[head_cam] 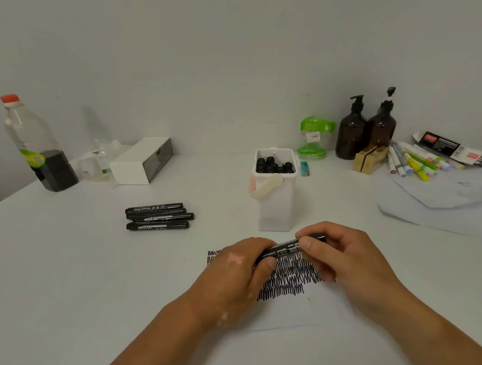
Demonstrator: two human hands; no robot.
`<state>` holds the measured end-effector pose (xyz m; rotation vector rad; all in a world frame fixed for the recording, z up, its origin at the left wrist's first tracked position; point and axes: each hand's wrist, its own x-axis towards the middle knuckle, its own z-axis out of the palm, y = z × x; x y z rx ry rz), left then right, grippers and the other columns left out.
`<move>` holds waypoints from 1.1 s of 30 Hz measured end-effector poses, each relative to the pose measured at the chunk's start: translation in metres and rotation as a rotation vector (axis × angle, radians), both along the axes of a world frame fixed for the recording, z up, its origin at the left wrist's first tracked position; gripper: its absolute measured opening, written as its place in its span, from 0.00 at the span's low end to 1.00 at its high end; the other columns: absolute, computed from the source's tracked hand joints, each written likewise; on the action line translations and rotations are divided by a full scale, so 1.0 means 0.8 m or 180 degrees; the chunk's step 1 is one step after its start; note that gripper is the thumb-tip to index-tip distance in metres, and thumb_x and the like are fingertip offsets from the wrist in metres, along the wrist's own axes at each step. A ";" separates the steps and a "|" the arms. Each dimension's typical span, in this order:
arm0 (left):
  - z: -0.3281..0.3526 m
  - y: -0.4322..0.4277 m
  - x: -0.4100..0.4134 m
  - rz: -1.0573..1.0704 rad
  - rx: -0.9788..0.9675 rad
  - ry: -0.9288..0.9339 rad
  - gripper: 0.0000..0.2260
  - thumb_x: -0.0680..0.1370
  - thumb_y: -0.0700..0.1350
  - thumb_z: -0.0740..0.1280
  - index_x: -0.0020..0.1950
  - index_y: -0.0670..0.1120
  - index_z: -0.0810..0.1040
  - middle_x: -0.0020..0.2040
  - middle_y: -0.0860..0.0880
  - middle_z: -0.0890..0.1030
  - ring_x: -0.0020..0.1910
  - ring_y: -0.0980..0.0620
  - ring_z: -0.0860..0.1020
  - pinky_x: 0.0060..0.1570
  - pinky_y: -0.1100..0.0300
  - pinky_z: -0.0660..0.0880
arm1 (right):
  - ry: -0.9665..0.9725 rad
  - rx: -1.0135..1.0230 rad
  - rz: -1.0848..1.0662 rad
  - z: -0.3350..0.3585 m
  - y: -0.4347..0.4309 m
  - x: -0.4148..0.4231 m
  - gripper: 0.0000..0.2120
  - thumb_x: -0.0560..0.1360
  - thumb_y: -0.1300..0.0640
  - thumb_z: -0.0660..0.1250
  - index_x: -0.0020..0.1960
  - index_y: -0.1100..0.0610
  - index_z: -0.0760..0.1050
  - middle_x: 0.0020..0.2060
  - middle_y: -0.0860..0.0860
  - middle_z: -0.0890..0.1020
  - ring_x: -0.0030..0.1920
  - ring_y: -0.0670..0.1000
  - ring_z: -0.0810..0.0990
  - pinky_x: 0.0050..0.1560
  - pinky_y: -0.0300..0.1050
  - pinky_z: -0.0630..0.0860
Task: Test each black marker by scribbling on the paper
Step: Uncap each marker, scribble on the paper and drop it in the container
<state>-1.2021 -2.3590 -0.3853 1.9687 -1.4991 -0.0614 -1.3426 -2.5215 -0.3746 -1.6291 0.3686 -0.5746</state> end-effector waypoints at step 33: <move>-0.013 -0.005 -0.010 0.0109 0.0288 0.0085 0.36 0.66 0.74 0.68 0.71 0.62 0.65 0.51 0.63 0.71 0.50 0.64 0.71 0.52 0.69 0.67 | -0.0519 0.0680 -0.0469 0.009 -0.016 -0.003 0.02 0.66 0.58 0.71 0.35 0.55 0.79 0.23 0.51 0.69 0.25 0.50 0.66 0.24 0.43 0.64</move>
